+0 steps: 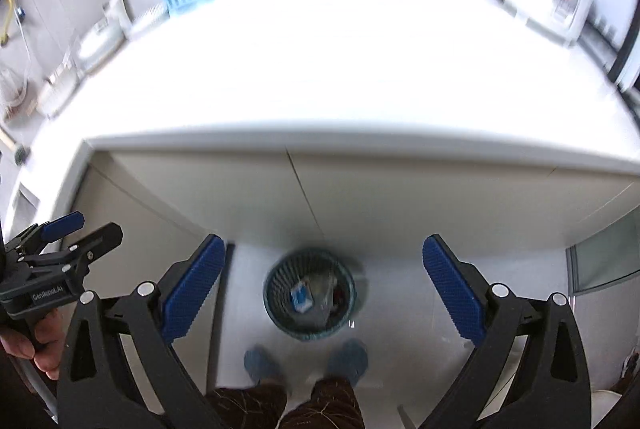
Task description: Collect trash
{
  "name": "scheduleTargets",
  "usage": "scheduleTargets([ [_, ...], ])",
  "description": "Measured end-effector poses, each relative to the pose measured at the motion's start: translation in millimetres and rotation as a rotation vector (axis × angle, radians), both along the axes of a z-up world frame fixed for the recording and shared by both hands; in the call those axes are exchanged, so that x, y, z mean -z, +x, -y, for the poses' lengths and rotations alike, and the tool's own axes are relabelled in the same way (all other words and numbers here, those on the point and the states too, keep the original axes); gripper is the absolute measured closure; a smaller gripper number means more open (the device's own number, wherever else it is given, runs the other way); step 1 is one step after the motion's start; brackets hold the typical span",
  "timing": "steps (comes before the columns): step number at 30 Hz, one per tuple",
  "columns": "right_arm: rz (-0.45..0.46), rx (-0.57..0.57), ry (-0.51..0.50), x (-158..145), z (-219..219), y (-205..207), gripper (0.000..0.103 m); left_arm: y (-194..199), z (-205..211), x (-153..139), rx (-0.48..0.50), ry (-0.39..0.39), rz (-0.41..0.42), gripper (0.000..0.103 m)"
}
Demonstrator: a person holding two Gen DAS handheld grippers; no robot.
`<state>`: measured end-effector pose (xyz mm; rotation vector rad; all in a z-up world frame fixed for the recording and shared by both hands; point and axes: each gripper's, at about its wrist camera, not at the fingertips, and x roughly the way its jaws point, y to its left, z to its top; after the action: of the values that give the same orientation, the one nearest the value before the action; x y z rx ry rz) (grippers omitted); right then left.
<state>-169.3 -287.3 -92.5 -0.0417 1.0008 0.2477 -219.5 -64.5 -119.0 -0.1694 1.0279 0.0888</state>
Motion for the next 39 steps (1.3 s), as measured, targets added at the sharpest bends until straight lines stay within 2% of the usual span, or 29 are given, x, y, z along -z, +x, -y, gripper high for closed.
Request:
scheduleTargets([
  [3,0.059,0.036,-0.017,-44.7,-8.6,-8.5,0.008,-2.0,-3.8,-49.6,0.042,0.017,0.05,0.006],
  [7,0.094,0.096,-0.012,-91.3,-17.6,-21.1,0.008,-1.0,-12.9,-97.3,0.091,0.009,0.079,0.006],
  [12,0.121,0.132,-0.002,-134.2,-18.9,-38.0,0.008,-1.8,-12.2,-148.8,0.138,0.056,0.132,0.006],
  [17,0.154,0.132,0.016,-165.4,-12.2,-37.9,0.008,-9.4,-5.4,-188.5,0.126,0.103,0.183,0.006],
  [22,0.168,0.105,0.022,-179.2,-9.1,-35.1,0.008,-12.5,-0.4,-195.8,0.102,0.104,0.183,0.006],
  [39,0.158,0.075,0.01,-184.4,-6.5,-28.8,0.008,-15.2,14.7,-188.1,0.084,0.084,0.156,0.006],
])
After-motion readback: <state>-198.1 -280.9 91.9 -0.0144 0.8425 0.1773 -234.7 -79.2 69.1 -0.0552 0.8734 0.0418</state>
